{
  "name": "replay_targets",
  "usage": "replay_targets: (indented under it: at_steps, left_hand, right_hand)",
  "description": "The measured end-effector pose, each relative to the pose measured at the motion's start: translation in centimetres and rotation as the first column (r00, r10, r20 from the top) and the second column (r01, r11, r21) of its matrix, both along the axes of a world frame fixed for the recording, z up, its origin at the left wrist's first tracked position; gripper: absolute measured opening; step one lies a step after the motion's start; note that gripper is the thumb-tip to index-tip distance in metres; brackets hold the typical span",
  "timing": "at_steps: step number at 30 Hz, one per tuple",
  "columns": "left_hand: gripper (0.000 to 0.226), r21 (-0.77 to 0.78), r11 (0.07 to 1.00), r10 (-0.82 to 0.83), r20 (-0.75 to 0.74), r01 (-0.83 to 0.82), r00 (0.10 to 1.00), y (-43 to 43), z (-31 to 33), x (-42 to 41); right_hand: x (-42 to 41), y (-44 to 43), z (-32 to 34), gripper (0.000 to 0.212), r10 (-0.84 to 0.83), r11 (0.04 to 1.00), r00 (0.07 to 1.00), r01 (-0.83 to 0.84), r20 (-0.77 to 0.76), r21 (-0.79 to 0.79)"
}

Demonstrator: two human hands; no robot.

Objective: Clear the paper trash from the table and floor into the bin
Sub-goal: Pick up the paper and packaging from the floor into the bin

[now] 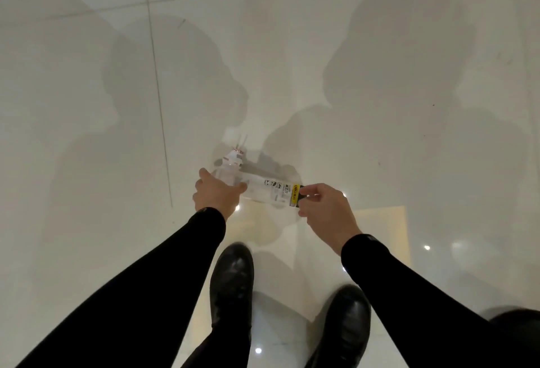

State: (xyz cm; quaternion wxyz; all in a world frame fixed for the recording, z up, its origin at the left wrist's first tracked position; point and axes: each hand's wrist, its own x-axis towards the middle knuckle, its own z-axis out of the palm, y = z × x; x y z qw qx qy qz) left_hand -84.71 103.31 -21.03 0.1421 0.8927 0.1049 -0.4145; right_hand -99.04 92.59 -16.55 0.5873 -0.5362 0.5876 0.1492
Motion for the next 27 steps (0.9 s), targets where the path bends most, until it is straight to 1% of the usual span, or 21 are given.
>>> replay_targets:
  at_steps: [1, 3, 6, 7, 9, 11, 13, 14, 16, 18, 19, 20, 21, 23, 24, 26, 27]
  left_hand:
    - [0.086, 0.020, 0.997, -0.076, 0.021, 0.075, 0.997, 0.1, -1.1, 0.3]
    - [0.083, 0.055, 0.979, -0.198, 0.033, 0.196, 0.980, 0.4, -2.7, 0.8]
    - [0.078, 0.034, 0.960, -0.279, 0.082, 0.277, 0.957, 0.9, -4.6, 1.5]
    - [0.073, 0.040, 0.952, -0.307, 0.101, 0.305, 0.946, 1.0, -4.9, 1.8]
    - [0.056, 0.041, 0.939, -0.343, 0.110, 0.340, 0.933, 1.0, -5.2, 2.3]
    - [0.043, -0.022, 0.933, -0.356, 0.085, 0.358, 0.931, 0.9, -4.1, 2.3]
    - [0.037, -0.128, 0.923, -0.353, 0.085, 0.362, 0.932, -0.1, -1.4, 0.9]
    - [0.034, -0.183, 0.905, -0.372, 0.096, 0.384, 0.923, -0.9, 0.4, -0.1]
    - [0.032, -0.291, 0.836, -0.458, 0.098, 0.466, 0.883, -2.8, 4.9, -2.8]
    - [0.025, -0.413, 0.782, -0.499, 0.032, 0.466, 0.866, -4.7, 9.6, -6.1]
    - [0.024, -0.464, 0.763, -0.514, -0.012, 0.450, 0.858, -5.7, 12.0, -7.7]
    - [0.025, -0.511, 0.741, -0.531, -0.049, 0.435, 0.846, -6.7, 14.3, -9.4]
    - [0.024, -0.552, 0.710, -0.568, -0.082, 0.437, 0.819, -8.0, 16.6, -11.1]
    - [0.025, -0.612, 0.672, -0.628, -0.171, 0.418, 0.759, -10.6, 20.5, -14.6]
    - [0.029, -0.641, 0.659, -0.651, -0.221, 0.395, 0.726, -11.8, 22.2, -16.4]
    - [0.035, -0.697, 0.613, -0.720, -0.298, 0.372, 0.627, -13.8, 25.0, -20.4]
    - [0.035, -0.723, 0.571, -0.770, -0.306, 0.390, 0.560, -14.7, 26.2, -22.6]
  right_hand:
    - [0.3, 0.1, -0.9, 0.021, 0.002, 1.000, 1.000, -0.002, 0.002, 0.006]
    - [0.4, 0.3, -2.1, 0.020, -0.003, 1.000, 1.000, 0.003, 0.001, 0.017]
    - [0.0, 0.4, -2.8, 0.014, -0.035, 0.999, 0.999, 0.035, 0.011, 0.041]
    - [-0.4, 0.4, -2.8, 0.012, -0.050, 0.998, 0.999, 0.049, 0.010, 0.047]
    - [-1.3, 0.7, -2.4, 0.017, -0.102, 0.994, 0.995, 0.101, 0.013, 0.045]
    - [-2.3, 0.8, -1.8, 0.015, -0.159, 0.985, 0.987, 0.158, 0.014, 0.071]
    - [-3.5, 0.6, -0.7, 0.015, -0.200, 0.974, 0.980, 0.198, 0.005, 0.107]
    - [-4.2, 0.5, 0.2, 0.021, -0.230, 0.966, 0.973, 0.228, 0.003, 0.121]
    - [-5.3, -0.1, 3.0, 0.041, -0.294, 0.948, 0.956, 0.293, -0.006, 0.122]
    - [-6.7, -1.0, 6.4, 0.064, -0.369, 0.924, 0.929, 0.367, -0.006, 0.105]
    - [-7.5, -1.6, 8.4, 0.073, -0.424, 0.901, 0.906, 0.422, 0.000, 0.100]
    - [-8.5, -2.2, 10.3, 0.077, -0.481, 0.872, 0.876, 0.477, 0.015, 0.106]
    - [-10.0, -2.9, 12.5, 0.073, -0.549, 0.833, 0.834, 0.541, 0.051, 0.116]
    - [-13.6, -4.3, 16.4, 0.044, -0.675, 0.737, 0.719, 0.651, 0.165, 0.181]
    - [-15.6, -4.9, 18.3, 0.036, -0.713, 0.701, 0.665, 0.678, 0.222, 0.223]
    - [-19.8, -5.4, 21.7, 0.033, -0.774, 0.630, 0.563, 0.731, 0.288, 0.262]
    - [-22.0, -5.5, 23.1, 0.029, -0.795, 0.598, 0.527, 0.765, 0.300, 0.239]
